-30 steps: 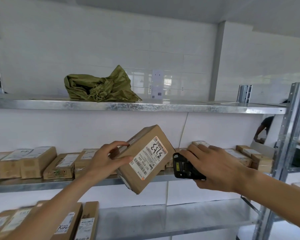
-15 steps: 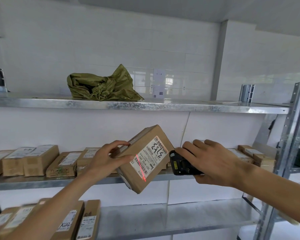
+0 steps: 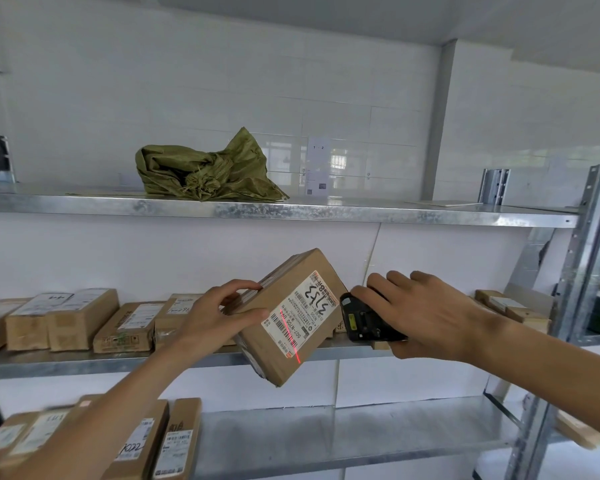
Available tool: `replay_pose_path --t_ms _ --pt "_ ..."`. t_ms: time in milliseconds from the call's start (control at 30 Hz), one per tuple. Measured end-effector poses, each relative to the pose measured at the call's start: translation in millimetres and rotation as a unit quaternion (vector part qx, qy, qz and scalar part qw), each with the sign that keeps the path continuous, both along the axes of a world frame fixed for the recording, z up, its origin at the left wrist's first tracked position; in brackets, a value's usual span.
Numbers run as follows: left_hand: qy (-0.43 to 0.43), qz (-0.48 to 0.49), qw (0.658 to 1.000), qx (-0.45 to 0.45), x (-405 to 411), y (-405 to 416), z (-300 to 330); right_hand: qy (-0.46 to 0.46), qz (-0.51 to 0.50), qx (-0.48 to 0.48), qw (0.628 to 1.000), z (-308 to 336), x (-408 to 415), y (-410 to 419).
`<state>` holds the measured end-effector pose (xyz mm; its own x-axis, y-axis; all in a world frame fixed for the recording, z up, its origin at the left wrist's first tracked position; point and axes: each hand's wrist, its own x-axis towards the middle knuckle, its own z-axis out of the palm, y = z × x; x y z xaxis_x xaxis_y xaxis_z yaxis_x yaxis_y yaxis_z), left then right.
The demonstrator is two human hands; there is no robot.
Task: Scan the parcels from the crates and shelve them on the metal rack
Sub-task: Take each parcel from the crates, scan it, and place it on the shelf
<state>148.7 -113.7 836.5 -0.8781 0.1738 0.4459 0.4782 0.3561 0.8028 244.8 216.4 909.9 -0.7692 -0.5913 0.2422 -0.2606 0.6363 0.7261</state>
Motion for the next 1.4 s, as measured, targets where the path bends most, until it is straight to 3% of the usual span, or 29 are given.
replay_pose_path --t_ms 933,1400 --pt "0.0 -0.006 1.0 0.002 -5.9 1.7 -2.0 0.048 0.029 0.034 0.998 1.2 -7.0 2.6" --pt "-0.007 -0.007 1.0 -0.003 -8.5 1.1 0.2 0.013 -0.002 0.008 1.0 -2.7 -14.2 0.7"
